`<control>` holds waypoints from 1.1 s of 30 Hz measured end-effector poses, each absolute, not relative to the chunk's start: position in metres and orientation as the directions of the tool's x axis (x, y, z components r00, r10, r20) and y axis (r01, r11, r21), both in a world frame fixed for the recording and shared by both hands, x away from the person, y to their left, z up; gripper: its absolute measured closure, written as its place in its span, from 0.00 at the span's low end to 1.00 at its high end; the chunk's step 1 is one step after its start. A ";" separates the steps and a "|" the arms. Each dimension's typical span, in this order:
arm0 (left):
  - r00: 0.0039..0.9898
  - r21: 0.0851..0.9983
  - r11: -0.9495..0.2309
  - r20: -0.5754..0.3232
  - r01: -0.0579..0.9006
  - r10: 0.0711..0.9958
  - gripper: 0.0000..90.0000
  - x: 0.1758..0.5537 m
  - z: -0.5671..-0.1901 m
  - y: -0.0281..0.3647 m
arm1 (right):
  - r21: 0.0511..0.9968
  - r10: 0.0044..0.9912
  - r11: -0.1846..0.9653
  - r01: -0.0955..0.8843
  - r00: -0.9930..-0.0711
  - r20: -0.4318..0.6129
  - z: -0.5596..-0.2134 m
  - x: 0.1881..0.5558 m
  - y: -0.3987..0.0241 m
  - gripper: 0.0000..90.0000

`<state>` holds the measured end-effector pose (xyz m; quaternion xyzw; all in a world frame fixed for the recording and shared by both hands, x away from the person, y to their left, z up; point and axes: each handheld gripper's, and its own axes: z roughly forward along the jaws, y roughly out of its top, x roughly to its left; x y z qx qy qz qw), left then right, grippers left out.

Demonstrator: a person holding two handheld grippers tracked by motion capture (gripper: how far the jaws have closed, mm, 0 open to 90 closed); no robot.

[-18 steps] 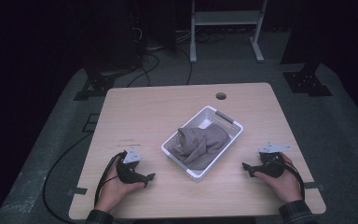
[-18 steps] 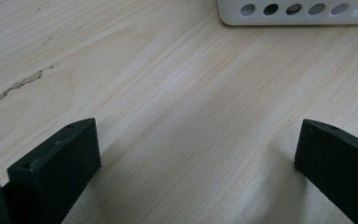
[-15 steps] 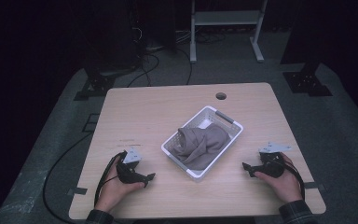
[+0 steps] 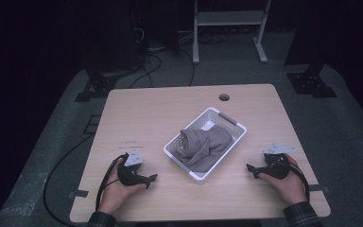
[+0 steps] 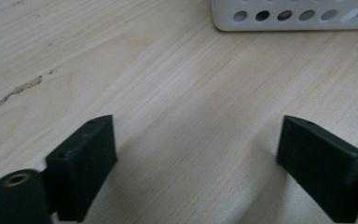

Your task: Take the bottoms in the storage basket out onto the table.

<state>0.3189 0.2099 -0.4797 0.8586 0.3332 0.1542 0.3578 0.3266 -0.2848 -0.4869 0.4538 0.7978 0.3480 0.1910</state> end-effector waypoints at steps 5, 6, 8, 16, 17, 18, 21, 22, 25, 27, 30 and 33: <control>0.728 0.728 -0.507 0.016 0.462 0.686 0.15 0.318 -0.472 0.211 | 0.729 0.856 0.348 0.589 -0.517 0.009 -0.487 0.326 -0.285 0.11; 0.726 0.731 -0.503 0.016 0.460 0.688 0.15 0.318 -0.469 0.211 | 0.729 0.856 0.347 0.590 -0.516 0.011 -0.487 0.326 -0.285 0.11; 0.732 0.739 -0.497 0.008 0.454 0.681 0.16 0.318 -0.465 0.211 | 0.729 0.856 0.347 0.590 -0.517 0.010 -0.487 0.326 -0.285 0.11; 0.756 0.769 -0.468 -0.030 0.436 0.654 0.25 0.323 -0.447 0.211 | 0.728 0.857 0.348 0.590 -0.515 0.008 -0.487 0.325 -0.286 0.11; 0.760 0.772 -0.467 -0.032 0.431 0.649 0.25 0.324 -0.444 0.211 | 0.728 0.857 0.347 0.591 -0.515 0.009 -0.487 0.325 -0.286 0.11; 0.761 0.775 -0.461 -0.037 0.431 0.648 0.26 0.324 -0.442 0.210 | 0.728 0.857 0.347 0.591 -0.515 0.009 -0.487 0.325 -0.286 0.11; 0.764 0.786 -0.448 -0.048 0.427 0.643 0.26 0.325 -0.434 0.207 | 0.728 0.857 0.347 0.591 -0.515 0.009 -0.487 0.325 -0.286 0.11; 0.767 0.788 -0.449 -0.046 0.422 0.640 0.26 0.325 -0.432 0.206 | 0.728 0.858 0.346 0.591 -0.514 0.009 -0.487 0.325 -0.286 0.11; 0.775 0.794 -0.451 -0.039 0.407 0.631 0.26 0.326 -0.426 0.202 | 0.728 0.859 0.344 0.592 -0.512 0.010 -0.487 0.325 -0.286 0.11; 0.776 0.797 -0.450 -0.039 0.404 0.629 0.26 0.327 -0.422 0.200 | 0.729 0.859 0.344 0.592 -0.512 0.010 -0.487 0.325 -0.286 0.11; 0.782 0.800 -0.451 -0.036 0.396 0.623 0.26 0.330 -0.416 0.195 | 0.729 0.859 0.344 0.592 -0.511 0.010 -0.487 0.325 -0.286 0.11; 0.789 0.806 -0.447 -0.040 0.388 0.613 0.25 0.333 -0.410 0.189 | 0.729 0.860 0.344 0.592 -0.511 0.010 -0.487 0.325 -0.286 0.11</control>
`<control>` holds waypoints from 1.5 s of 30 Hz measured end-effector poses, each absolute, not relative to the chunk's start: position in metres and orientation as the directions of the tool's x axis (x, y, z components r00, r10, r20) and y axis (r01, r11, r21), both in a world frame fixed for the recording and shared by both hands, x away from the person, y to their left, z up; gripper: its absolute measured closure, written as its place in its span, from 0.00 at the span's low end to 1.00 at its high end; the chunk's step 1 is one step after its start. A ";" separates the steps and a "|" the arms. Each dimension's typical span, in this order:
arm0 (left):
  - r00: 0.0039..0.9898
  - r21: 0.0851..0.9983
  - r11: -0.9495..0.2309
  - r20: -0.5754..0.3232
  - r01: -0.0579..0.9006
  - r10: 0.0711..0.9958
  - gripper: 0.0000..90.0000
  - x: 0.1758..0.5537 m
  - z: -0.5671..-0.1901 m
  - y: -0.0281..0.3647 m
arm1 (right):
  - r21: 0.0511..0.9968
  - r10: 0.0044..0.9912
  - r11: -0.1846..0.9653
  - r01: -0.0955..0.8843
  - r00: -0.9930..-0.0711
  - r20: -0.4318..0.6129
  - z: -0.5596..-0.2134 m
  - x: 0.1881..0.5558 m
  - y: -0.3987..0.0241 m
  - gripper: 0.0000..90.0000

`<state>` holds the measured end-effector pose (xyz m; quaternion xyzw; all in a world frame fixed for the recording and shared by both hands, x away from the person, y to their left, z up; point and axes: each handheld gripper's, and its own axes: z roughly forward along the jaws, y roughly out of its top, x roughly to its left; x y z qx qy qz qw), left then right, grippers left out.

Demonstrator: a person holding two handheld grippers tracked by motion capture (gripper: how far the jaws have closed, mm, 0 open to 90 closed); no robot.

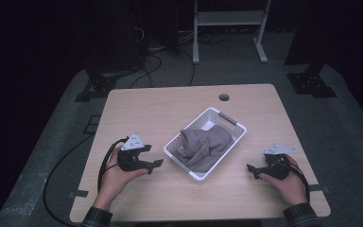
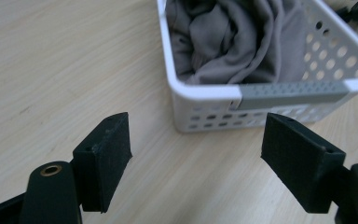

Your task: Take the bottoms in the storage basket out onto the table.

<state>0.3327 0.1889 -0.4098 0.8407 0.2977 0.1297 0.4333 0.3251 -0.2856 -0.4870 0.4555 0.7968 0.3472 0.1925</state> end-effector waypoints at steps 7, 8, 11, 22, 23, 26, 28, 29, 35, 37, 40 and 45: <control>0.805 0.811 -0.460 -0.023 0.361 0.592 0.24 0.340 -0.399 0.174 | 0.729 0.859 0.344 0.592 -0.511 0.009 -0.487 0.325 -0.286 0.11; 0.805 0.811 -0.460 -0.023 0.361 0.592 0.24 0.340 -0.399 0.174 | 0.729 0.859 0.344 0.592 -0.511 0.009 -0.487 0.325 -0.286 0.11; 0.813 0.814 -0.462 -0.020 0.352 0.582 0.23 0.343 -0.395 0.169 | 0.729 0.859 0.344 0.592 -0.511 0.009 -0.487 0.325 -0.286 0.11; 0.837 0.816 -0.478 -0.013 0.326 0.548 0.21 0.356 -0.383 0.141 | 0.729 0.859 0.344 0.592 -0.511 0.009 -0.487 0.325 -0.286 0.11; 0.838 0.814 -0.481 -0.012 0.326 0.546 0.21 0.357 -0.382 0.139 | 0.729 0.859 0.344 0.592 -0.511 0.009 -0.487 0.325 -0.286 0.11; 0.844 0.807 -0.495 -0.007 0.321 0.536 0.20 0.362 -0.381 0.130 | 0.729 0.860 0.344 0.592 -0.511 0.010 -0.487 0.325 -0.286 0.11; 0.851 0.802 -0.508 -0.001 0.314 0.525 0.20 0.366 -0.381 0.124 | 0.729 0.859 0.344 0.592 -0.511 0.010 -0.487 0.325 -0.286 0.11; 0.850 0.805 -0.502 -0.006 0.317 0.527 0.20 0.368 -0.382 0.120 | 0.729 0.859 0.344 0.591 -0.511 0.009 -0.487 0.325 -0.286 0.11; 0.859 0.809 -0.503 -0.005 0.305 0.512 0.19 0.378 -0.378 0.104 | 0.729 0.859 0.346 0.591 -0.513 0.008 -0.487 0.325 -0.286 0.11; 0.863 0.809 -0.506 -0.002 0.298 0.505 0.19 0.384 -0.375 0.095 | 0.730 0.860 0.342 0.592 -0.510 0.011 -0.487 0.325 -0.286 0.11; 0.868 0.804 -0.518 0.005 0.292 0.496 0.18 0.389 -0.374 0.086 | 0.729 0.860 0.344 0.591 -0.511 0.009 -0.487 0.325 -0.286 0.11; 0.873 0.803 -0.522 0.004 0.287 0.487 0.16 0.397 -0.373 0.073 | 0.729 0.859 0.345 0.591 -0.511 0.008 -0.487 0.325 -0.286 0.11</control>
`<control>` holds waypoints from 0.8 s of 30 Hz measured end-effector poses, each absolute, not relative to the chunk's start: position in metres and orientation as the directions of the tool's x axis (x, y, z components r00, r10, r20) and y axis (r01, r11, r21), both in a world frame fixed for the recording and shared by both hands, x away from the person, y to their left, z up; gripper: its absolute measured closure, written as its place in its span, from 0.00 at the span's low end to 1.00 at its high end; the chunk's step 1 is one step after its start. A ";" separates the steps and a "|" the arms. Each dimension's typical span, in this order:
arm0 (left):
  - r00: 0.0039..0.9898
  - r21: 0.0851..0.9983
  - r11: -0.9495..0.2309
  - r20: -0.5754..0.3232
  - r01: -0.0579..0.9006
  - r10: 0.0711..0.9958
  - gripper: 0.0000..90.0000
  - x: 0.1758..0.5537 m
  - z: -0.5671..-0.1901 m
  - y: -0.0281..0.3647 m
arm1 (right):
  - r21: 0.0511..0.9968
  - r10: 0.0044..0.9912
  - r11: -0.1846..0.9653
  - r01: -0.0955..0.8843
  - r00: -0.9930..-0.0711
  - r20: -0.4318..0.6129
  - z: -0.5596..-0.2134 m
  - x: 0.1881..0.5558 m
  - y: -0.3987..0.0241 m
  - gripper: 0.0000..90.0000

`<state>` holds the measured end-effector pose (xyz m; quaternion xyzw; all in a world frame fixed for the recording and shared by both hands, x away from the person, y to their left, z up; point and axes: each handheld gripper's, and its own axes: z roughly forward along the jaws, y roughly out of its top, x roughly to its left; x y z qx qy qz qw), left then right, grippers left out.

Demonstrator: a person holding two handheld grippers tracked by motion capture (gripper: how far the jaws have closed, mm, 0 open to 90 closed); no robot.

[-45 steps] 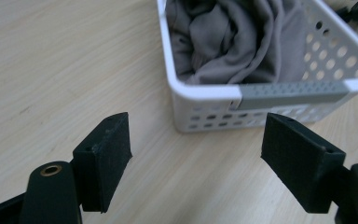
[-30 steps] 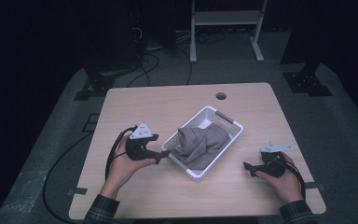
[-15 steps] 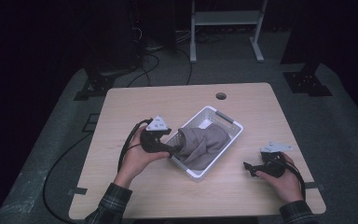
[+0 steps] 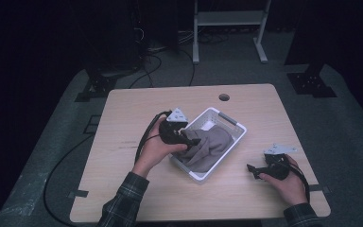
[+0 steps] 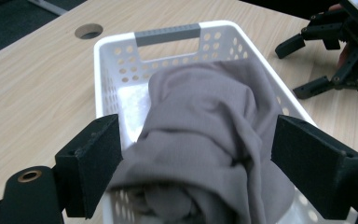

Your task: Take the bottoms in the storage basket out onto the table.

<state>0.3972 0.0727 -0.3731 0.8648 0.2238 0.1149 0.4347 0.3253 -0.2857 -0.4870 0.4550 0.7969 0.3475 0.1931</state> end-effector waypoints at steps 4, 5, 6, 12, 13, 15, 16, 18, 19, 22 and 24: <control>0.878 0.806 -0.521 0.002 0.282 0.478 0.14 0.402 -0.374 0.061 | 0.730 0.860 0.344 0.591 -0.511 0.009 -0.487 0.325 -0.286 0.11; 0.878 0.806 -0.521 0.002 0.282 0.478 0.14 0.402 -0.374 0.061 | 0.730 0.860 0.344 0.591 -0.511 0.009 -0.487 0.325 -0.286 0.11; 0.881 0.802 -0.529 0.008 0.277 0.473 0.14 0.403 -0.374 0.059 | 0.730 0.859 0.344 0.591 -0.511 0.009 -0.487 0.325 -0.286 0.11; 0.889 0.760 -0.586 0.024 0.280 0.457 0.12 0.412 -0.383 0.040 | 0.730 0.860 0.343 0.591 -0.511 0.010 -0.487 0.325 -0.286 0.11; 0.890 0.754 -0.592 0.023 0.283 0.455 0.11 0.413 -0.384 0.038 | 0.730 0.859 0.344 0.591 -0.511 0.009 -0.487 0.325 -0.286 0.11; 0.891 0.747 -0.594 0.006 0.298 0.454 0.11 0.416 -0.387 0.034 | 0.730 0.859 0.344 0.591 -0.512 0.010 -0.487 0.325 -0.286 0.11; 0.891 0.743 -0.595 -0.005 0.307 0.454 0.11 0.418 -0.389 0.032 | 0.731 0.860 0.343 0.590 -0.511 0.010 -0.487 0.325 -0.286 0.11; 0.891 0.728 -0.609 -0.005 0.315 0.454 0.11 0.420 -0.393 0.029 | 0.730 0.859 0.344 0.591 -0.512 0.010 -0.487 0.325 -0.286 0.11; 0.891 0.728 -0.609 -0.005 0.315 0.454 0.11 0.420 -0.393 0.029 | 0.730 0.859 0.344 0.591 -0.512 0.010 -0.487 0.325 -0.286 0.11; 0.888 0.696 -0.639 0.001 0.329 0.460 0.11 0.425 -0.398 0.020 | 0.729 0.859 0.344 0.591 -0.512 0.009 -0.487 0.325 -0.286 0.11; 0.888 0.679 -0.655 0.010 0.332 0.460 0.11 0.426 -0.400 0.015 | 0.728 0.860 0.342 0.594 -0.511 0.013 -0.487 0.325 -0.286 0.11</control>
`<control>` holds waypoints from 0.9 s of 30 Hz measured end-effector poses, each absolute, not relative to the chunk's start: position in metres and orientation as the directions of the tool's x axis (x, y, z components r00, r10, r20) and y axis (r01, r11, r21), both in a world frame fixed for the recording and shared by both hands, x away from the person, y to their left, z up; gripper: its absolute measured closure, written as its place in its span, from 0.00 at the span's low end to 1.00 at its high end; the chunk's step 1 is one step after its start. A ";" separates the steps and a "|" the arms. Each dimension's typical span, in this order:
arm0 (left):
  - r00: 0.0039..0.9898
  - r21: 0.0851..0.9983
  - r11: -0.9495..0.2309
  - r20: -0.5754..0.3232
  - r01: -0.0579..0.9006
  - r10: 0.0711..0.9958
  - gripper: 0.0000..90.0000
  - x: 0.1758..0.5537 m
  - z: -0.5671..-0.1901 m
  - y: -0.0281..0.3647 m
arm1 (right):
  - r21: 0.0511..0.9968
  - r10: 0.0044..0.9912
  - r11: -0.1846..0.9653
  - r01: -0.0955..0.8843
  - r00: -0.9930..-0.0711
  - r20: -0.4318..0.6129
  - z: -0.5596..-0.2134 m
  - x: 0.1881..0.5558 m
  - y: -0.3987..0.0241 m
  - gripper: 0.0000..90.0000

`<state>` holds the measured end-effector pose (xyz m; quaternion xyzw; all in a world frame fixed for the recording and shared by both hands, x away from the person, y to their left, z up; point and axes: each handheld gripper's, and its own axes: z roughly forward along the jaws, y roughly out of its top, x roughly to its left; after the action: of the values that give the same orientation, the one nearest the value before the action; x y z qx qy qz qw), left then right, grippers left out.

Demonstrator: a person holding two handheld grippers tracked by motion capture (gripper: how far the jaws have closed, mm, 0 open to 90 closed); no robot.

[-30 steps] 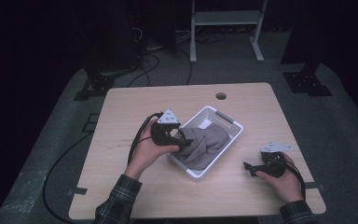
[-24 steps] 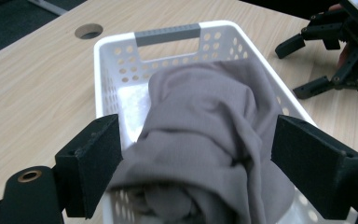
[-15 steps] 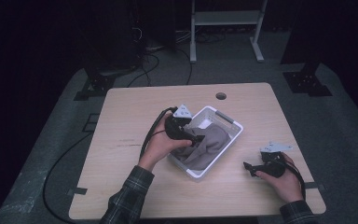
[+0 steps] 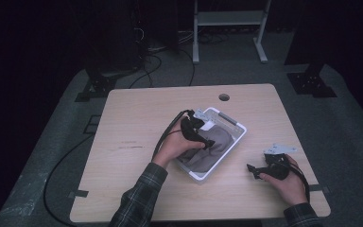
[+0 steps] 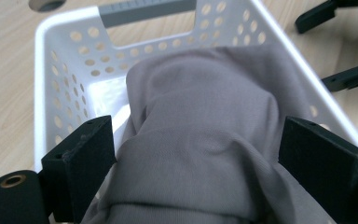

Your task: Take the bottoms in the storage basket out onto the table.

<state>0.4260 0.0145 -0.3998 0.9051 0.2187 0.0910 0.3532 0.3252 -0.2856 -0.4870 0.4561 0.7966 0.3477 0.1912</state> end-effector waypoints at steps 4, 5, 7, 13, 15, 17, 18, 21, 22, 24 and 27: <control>0.890 0.661 -0.671 0.014 0.334 0.456 0.10 0.429 -0.401 0.006 | 0.729 0.859 0.344 0.592 -0.512 0.011 -0.487 0.325 -0.286 0.11; 0.888 0.659 -0.673 0.016 0.335 0.459 0.10 0.429 -0.402 0.004 | 0.729 0.859 0.344 0.591 -0.512 0.010 -0.487 0.325 -0.286 0.11; 0.887 0.655 -0.674 0.014 0.341 0.462 0.10 0.430 -0.404 0.001 | 0.729 0.859 0.343 0.592 -0.512 0.011 -0.487 0.325 -0.286 0.11; 0.889 0.615 -0.709 0.029 0.345 0.458 0.09 0.435 -0.414 -0.006 | 0.729 0.859 0.343 0.592 -0.512 0.011 -0.487 0.325 -0.286 0.11; 0.888 0.608 -0.712 0.027 0.350 0.460 0.09 0.435 -0.416 -0.007 | 0.728 0.859 0.344 0.593 -0.512 0.011 -0.487 0.325 -0.286 0.11; 0.891 0.581 -0.731 0.025 0.357 0.454 0.09 0.437 -0.423 -0.009 | 0.728 0.858 0.344 0.592 -0.513 0.011 -0.487 0.326 -0.286 0.11; 0.890 0.578 -0.732 0.021 0.361 0.456 0.09 0.438 -0.425 -0.010 | 0.728 0.859 0.344 0.593 -0.513 0.012 -0.487 0.326 -0.286 0.11; 0.891 0.569 -0.737 0.019 0.363 0.454 0.09 0.439 -0.427 -0.010 | 0.728 0.859 0.344 0.593 -0.512 0.012 -0.487 0.325 -0.286 0.11; 0.893 0.557 -0.746 0.018 0.365 0.450 0.09 0.439 -0.429 -0.011 | 0.728 0.859 0.343 0.594 -0.512 0.013 -0.487 0.325 -0.286 0.11; 0.895 0.541 -0.756 0.016 0.368 0.446 0.09 0.440 -0.432 -0.011 | 0.727 0.859 0.343 0.595 -0.512 0.013 -0.487 0.325 -0.286 0.11; 0.896 0.515 -0.769 0.004 0.379 0.445 0.08 0.441 -0.439 -0.011 | 0.727 0.859 0.343 0.594 -0.512 0.013 -0.487 0.325 -0.286 0.11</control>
<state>0.4413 -0.0108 -0.4391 0.9384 0.2194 0.0631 0.2595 0.3254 -0.2856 -0.4869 0.4558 0.7970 0.3474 0.1906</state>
